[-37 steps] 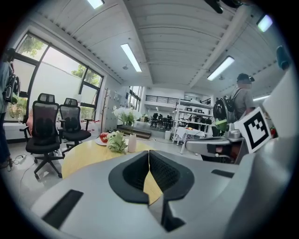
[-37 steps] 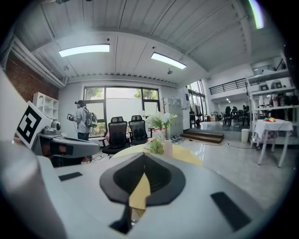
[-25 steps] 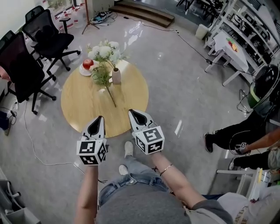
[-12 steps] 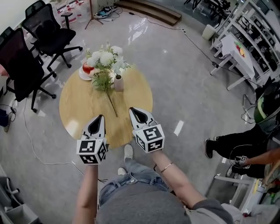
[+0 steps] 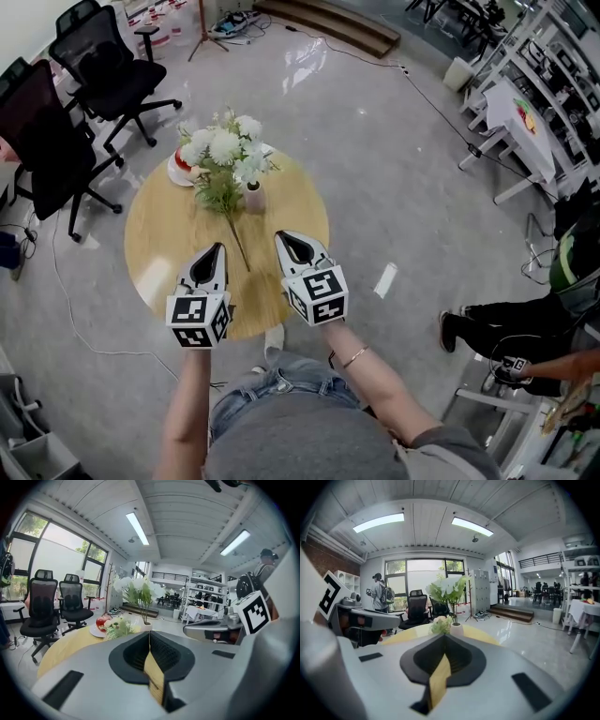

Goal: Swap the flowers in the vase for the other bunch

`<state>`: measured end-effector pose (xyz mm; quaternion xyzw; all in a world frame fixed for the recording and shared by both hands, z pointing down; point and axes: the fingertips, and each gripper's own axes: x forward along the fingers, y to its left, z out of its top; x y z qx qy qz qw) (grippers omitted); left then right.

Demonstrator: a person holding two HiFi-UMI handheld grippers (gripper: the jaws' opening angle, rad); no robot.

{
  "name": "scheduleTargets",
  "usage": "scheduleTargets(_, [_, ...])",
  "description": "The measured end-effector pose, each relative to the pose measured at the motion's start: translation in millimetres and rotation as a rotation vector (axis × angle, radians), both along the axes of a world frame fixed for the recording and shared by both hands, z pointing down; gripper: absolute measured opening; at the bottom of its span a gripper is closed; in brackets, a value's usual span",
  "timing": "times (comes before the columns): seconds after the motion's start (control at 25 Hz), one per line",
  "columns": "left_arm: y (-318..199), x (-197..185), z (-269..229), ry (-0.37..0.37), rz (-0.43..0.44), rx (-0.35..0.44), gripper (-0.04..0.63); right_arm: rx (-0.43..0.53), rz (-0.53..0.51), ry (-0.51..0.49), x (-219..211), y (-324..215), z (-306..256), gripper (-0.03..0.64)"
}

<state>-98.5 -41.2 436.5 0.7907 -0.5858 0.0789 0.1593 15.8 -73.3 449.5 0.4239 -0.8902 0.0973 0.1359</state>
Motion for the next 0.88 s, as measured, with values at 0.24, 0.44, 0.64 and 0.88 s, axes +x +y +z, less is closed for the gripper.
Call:
scheduleTargets(0.24, [-27, 1, 2, -0.012, -0.014, -0.005, 0.018, -0.007, -0.021, 0.000, -3, -30, 6, 0.011])
scheduleTargets(0.44, [-44, 1, 8, -0.013, -0.024, -0.017, 0.018, -0.011, -0.037, 0.012, -6, -48, 11, 0.011])
scheduleTargets(0.64, [-55, 5, 9, -0.016, -0.019, -0.023, 0.018, -0.018, -0.044, 0.025, -6, -59, 16, 0.011])
scheduleTargets(0.88, [-67, 7, 7, -0.020, -0.002, -0.015, 0.019, -0.017, -0.076, 0.040, -19, -67, 21, 0.014])
